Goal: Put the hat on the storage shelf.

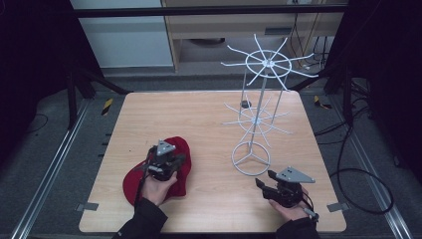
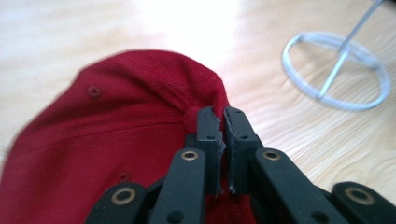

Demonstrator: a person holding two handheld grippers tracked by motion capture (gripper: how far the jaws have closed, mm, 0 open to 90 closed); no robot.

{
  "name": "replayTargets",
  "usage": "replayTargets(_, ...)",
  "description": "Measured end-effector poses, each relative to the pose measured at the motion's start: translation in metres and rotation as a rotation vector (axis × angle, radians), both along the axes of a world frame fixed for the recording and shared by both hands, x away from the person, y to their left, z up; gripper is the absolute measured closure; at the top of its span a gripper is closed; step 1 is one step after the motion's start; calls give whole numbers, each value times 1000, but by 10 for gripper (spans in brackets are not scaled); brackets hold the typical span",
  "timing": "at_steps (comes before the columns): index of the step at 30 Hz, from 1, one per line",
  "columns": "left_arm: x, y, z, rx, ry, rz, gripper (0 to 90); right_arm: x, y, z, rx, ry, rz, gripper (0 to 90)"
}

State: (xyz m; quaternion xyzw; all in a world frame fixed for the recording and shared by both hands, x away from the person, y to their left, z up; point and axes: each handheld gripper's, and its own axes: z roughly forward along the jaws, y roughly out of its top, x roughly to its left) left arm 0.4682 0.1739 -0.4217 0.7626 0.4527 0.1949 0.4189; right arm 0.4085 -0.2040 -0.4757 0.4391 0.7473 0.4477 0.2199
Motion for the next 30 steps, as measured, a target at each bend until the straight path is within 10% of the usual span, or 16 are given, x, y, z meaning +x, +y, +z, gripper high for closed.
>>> replayTargets(11, -24, 33, 68, -213, -208, -30, 858, 0, -7, 1, 6, -13, -25, 428)
replayTargets(30, -22, 21, 162, -371, -397, -48, 859, 1, -14, 1, 16, -27, -52, 421)
